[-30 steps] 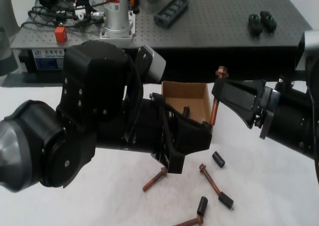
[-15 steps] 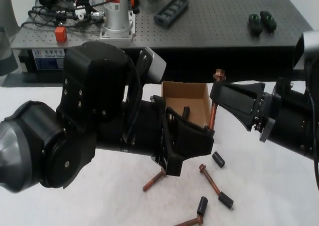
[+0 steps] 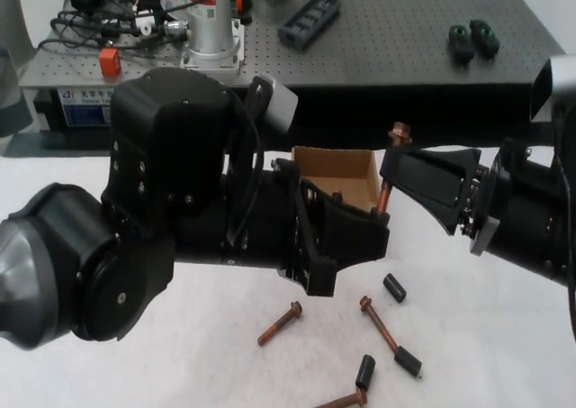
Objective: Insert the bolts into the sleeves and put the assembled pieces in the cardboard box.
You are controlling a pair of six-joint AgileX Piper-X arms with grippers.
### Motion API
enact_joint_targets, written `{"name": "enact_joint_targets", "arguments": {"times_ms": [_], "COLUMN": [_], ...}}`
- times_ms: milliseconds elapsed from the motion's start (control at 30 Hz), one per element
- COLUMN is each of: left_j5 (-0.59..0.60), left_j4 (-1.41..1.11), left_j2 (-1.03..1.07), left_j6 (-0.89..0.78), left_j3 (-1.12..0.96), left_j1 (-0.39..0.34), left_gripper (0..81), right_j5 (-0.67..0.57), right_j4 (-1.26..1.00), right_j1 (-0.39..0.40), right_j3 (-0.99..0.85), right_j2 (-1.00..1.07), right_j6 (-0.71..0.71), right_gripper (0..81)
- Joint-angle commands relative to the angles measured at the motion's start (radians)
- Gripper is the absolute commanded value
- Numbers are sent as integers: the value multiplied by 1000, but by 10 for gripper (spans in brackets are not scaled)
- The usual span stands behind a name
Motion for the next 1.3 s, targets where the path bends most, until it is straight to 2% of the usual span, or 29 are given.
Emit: {"name": "enact_joint_targets", "arguments": {"times_ms": [0, 100, 167, 267, 400, 500, 600, 733, 933, 1100, 1267], "left_j5": [-39, -41, -64, -172, -374, -483, -529, -695, -774, -782, -782], "left_j4": [-57, -62, -61, -61, -58, 15, 206, 596, 907, 941, 947], "left_j2": [-12, -12, -12, -12, 50, 171, 357, 625, 931, 1031, 1044], "left_j6": [-11, 13, 33, 23, -90, -136, -114, 39, 149, 157, 155], "left_j3": [-10, -10, -10, -10, -68, -200, -409, -778, -1168, -1282, -1283], "left_j1": [2, 2, 2, 2, 29, 54, 65, 64, 64, 64, 64], "left_gripper": [7, 7, 7, 7, 7, 7, 7, 7, 7, 7, 23], "right_j5": [-55, -68, -68, -68, -72, -23, 63, 172, 304, 501, 543], "right_j4": [5, -1, -2, 25, 178, 360, 550, 734, 897, 1064, 1105], "right_j1": [3, 3, 1, -43, -154, -222, -256, -244, -187, -125, -100], "right_j3": [-3, -3, -3, -3, -3, -3, -7, -9, -15, -62, -127], "right_j2": [4, 4, 4, -14, -67, -111, -131, -131, -131, -124, -18], "right_j6": [-4, -22, -22, -22, -86, -177, -225, -295, -350, -487, -526], "right_gripper": [69, 278, 365, 358, 349, 349, 349, 349, 349, 349, 349]}}
